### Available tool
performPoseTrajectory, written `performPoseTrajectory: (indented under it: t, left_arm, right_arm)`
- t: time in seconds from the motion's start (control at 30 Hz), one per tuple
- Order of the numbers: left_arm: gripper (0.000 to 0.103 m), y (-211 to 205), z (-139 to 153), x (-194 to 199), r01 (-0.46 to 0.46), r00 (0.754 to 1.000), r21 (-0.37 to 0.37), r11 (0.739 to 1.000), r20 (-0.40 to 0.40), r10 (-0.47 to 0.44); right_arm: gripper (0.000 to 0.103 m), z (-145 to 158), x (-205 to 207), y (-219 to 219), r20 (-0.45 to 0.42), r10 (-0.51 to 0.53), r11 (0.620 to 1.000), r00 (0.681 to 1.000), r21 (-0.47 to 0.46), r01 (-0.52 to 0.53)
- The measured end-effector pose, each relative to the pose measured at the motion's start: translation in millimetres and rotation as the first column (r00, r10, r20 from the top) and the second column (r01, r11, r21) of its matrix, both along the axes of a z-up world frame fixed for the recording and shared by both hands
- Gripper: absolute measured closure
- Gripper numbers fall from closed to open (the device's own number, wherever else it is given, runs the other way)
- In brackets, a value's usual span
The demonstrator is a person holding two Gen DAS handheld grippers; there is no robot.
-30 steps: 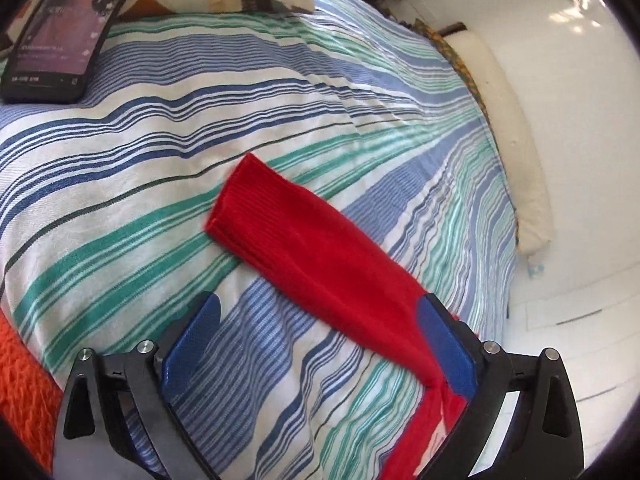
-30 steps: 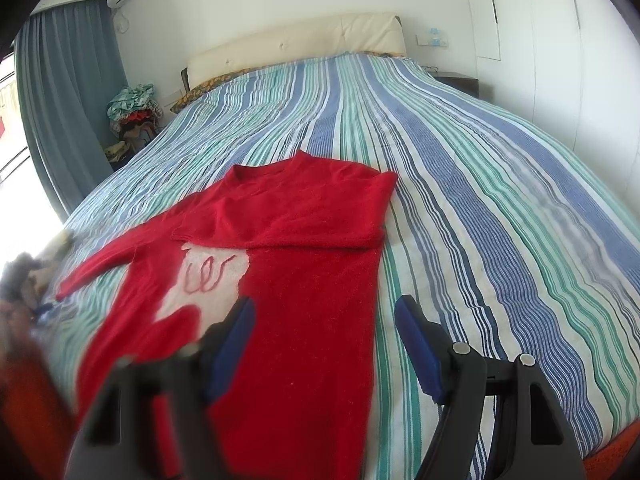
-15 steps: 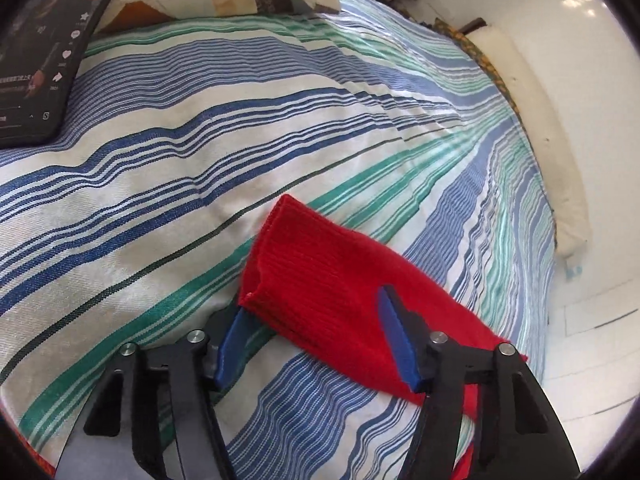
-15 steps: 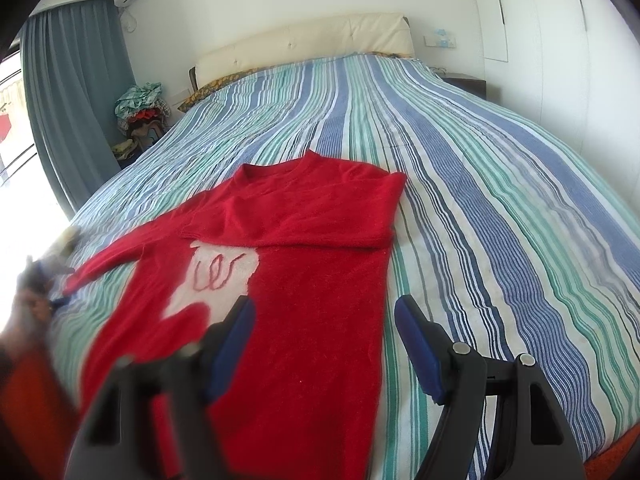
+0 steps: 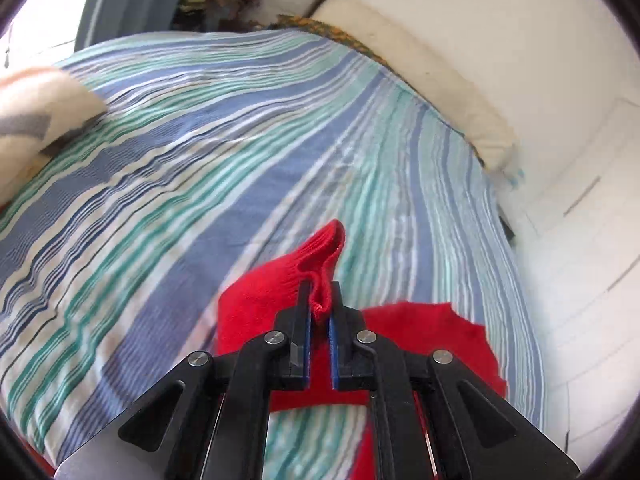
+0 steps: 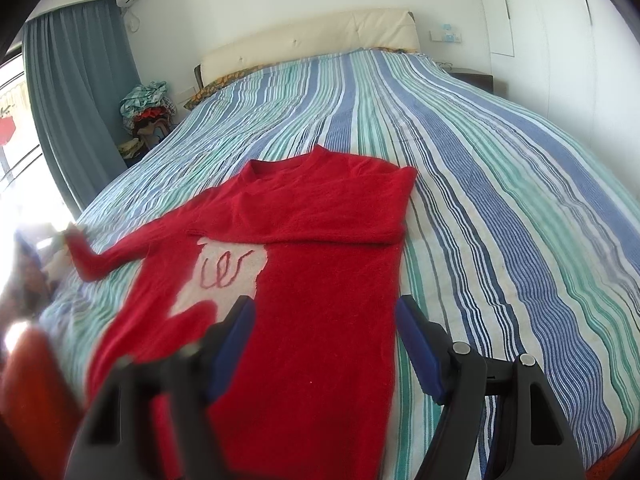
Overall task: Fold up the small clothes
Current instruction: 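Grasp the other sleeve cuff with the left tool and lift it, then fold the held sleeve across the sweater body and release with the left tool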
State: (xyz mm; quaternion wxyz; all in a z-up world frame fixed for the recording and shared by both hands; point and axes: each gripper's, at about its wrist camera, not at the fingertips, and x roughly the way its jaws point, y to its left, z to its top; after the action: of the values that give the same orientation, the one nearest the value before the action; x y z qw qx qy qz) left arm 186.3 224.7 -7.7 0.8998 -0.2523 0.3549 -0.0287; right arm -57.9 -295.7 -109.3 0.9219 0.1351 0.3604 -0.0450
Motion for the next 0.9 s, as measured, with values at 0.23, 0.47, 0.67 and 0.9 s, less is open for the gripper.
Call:
performPoseTrajectory:
  t: [0.23, 0.47, 0.67, 0.9]
  left_arm:
    - [0.098, -212.9, 68.1, 47.7, 0.415, 0.896, 0.156, 0.896, 0.099, -0.432]
    - [0.041, -324.6, -19.7, 44.9, 0.574, 0.819, 0.196, 0.795, -0.124, -0.561]
    - [0.041, -264.5, -63.7, -23.1, 0.609, 0.793, 0.212, 0.764, -0.167, -0.586]
    - [0.043, -162.9, -96.8, -50.2, 0.520, 0.854, 0.365, 0.772, -0.248, -0.458]
  right_arm:
    - [0.031, 5.4, -5.8, -6.5, 0.034, -0.007, 1.000, 0.999, 0.021, 0.006]
    - [0.031, 6.2, -13.2, -23.9, 0.046, -0.053, 0.996, 0.998, 0.074, 0.050]
    - [0.031, 6.1, -19.4, -37.4, 0.054, -0.085, 0.989, 0.995, 0.122, 0.078]
    - [0.031, -11.1, -13.9, -55.2, 0.003, -0.126, 0.965, 0.992, 0.234, 0.122]
